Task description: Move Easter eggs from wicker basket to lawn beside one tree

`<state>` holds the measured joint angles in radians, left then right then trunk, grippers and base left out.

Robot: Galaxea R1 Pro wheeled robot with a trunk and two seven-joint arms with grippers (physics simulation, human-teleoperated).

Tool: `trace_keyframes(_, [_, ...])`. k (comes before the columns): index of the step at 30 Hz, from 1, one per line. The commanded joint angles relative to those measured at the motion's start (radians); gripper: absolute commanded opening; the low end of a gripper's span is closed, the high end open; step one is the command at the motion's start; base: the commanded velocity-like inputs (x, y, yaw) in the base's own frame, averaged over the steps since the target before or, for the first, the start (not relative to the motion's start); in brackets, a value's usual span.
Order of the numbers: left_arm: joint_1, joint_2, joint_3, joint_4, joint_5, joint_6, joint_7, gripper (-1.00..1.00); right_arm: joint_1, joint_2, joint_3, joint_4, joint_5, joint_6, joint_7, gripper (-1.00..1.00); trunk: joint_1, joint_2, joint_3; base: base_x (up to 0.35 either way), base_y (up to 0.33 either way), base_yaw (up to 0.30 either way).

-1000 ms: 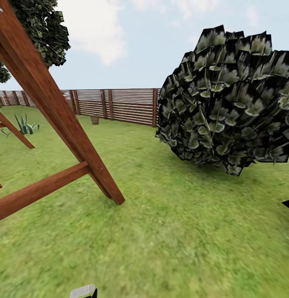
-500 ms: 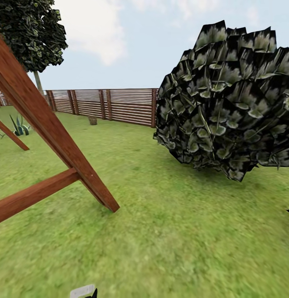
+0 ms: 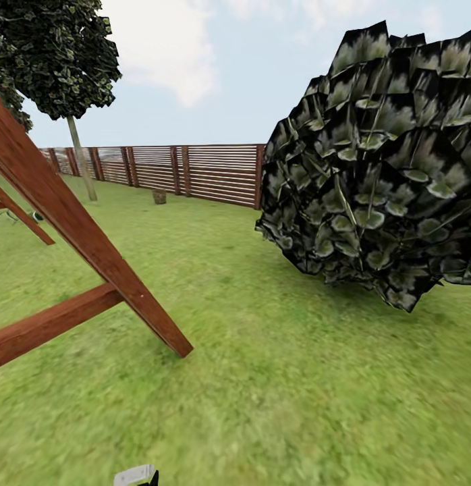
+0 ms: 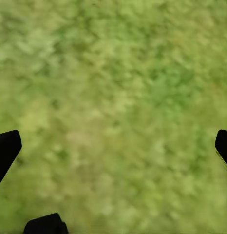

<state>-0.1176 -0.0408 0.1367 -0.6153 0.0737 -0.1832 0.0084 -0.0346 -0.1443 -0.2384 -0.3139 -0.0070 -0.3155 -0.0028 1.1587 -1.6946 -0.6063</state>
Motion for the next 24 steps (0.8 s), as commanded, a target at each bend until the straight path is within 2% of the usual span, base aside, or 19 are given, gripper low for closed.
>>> trace_keyframes(1, [-0.001,-0.001,0.001,0.0,0.008,-0.002,-0.001,1.0,-0.001,0.0,-0.001,0.001,-0.001,-0.003,0.0,1.0,0.0,0.0,-0.001,0.294,-0.175,0.035])
trace_keyframes(11, [-0.001,-0.001,0.001,0.0,0.008,-0.002,-0.001,1.0,-0.001,0.0,-0.001,0.001,-0.001,-0.003,0.0,1.0,0.0,0.0,-0.001,0.288,-0.181,0.023])
trace_keyframes(19, [-0.001,-0.001,0.001,0.0,0.008,-0.002,-0.001,1.0,-0.001,0.0,-0.001,0.001,-0.001,-0.003,0.0,1.0,0.0,0.0,-0.003,0.269,-0.199,0.214])
trace_keyframes(24, [-0.001,-0.001,0.001,0.0,0.008,-0.002,-0.001,1.0,-0.001,0.001,-0.001,0.001,-0.001,-0.003,0.0,1.0,0.0,0.0,-0.003,0.266,-0.203,0.075])
